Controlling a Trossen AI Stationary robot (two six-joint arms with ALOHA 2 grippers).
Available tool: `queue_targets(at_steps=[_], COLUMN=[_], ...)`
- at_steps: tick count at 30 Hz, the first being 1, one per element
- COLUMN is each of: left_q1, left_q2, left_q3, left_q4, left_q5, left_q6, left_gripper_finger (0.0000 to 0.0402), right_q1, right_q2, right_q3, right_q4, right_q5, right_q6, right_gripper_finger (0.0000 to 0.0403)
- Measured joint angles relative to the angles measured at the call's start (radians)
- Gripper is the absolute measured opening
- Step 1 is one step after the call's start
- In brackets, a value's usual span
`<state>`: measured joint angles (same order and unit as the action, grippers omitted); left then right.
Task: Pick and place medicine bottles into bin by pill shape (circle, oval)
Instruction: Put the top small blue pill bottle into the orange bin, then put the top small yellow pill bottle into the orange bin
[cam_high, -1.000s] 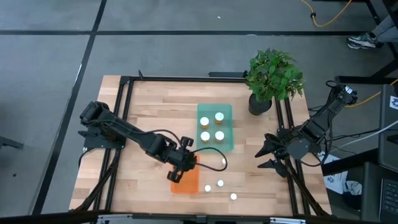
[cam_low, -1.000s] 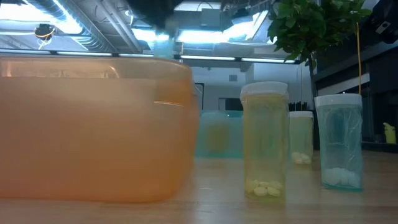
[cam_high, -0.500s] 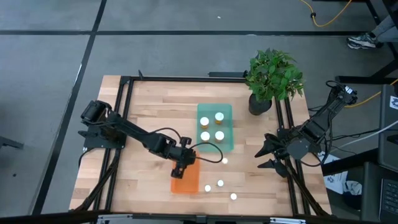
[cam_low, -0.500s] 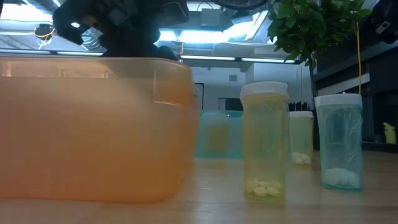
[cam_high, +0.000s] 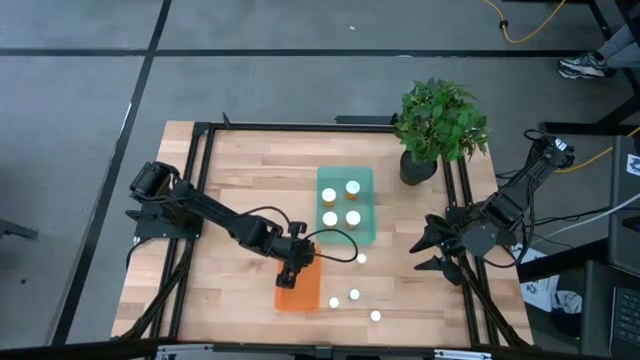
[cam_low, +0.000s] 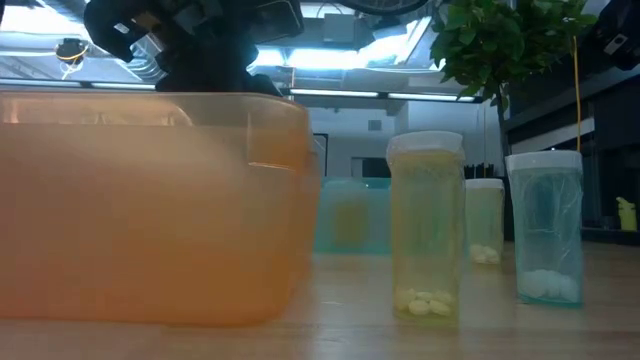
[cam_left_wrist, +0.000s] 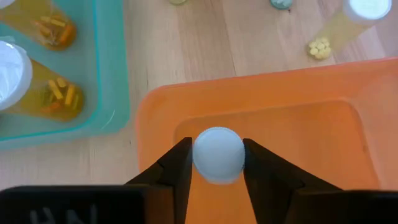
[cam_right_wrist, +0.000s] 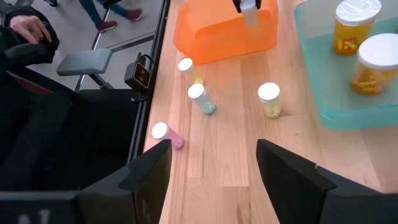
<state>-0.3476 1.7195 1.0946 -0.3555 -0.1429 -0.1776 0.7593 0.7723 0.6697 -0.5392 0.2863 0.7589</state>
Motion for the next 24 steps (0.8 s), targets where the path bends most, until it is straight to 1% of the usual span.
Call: queue_targets(at_steps=[6,10,16,20,24], left_q1=[0.003,0.003,0.003,0.003,-0.004], left_q2=[0.0,0.0,-0.022,-0.073,-0.142], left_q3=[0.0,0.0,0.024,0.075,0.095], left_q4=[-0.001,-0.001,-0.001,-0.022,-0.045], left_q5=[0.0,0.0,-0.001,-0.003,-0.006], left_q6=[-0.023,-0.024,-0.023,0.016,0.06], left_gripper_finger=[0.0168,0.0192,0.02,0.02,0.02], right_q1=[0.0,0.0,0.0,0.0,0.0], right_q2=[0.0,0.0,0.0,0.0,0.0], right_q3=[0.0,0.0,0.0,0.0,-0.001], right_q4=[0.0,0.0,0.0,0.001,0.001], right_q5=[0.0,0.0,0.0,0.0,0.0], right_q6=[0.0,0.0,0.0,0.0,0.0], right_gripper_finger=[0.0236,0.0236,0.0236,0.0236,0.0236])
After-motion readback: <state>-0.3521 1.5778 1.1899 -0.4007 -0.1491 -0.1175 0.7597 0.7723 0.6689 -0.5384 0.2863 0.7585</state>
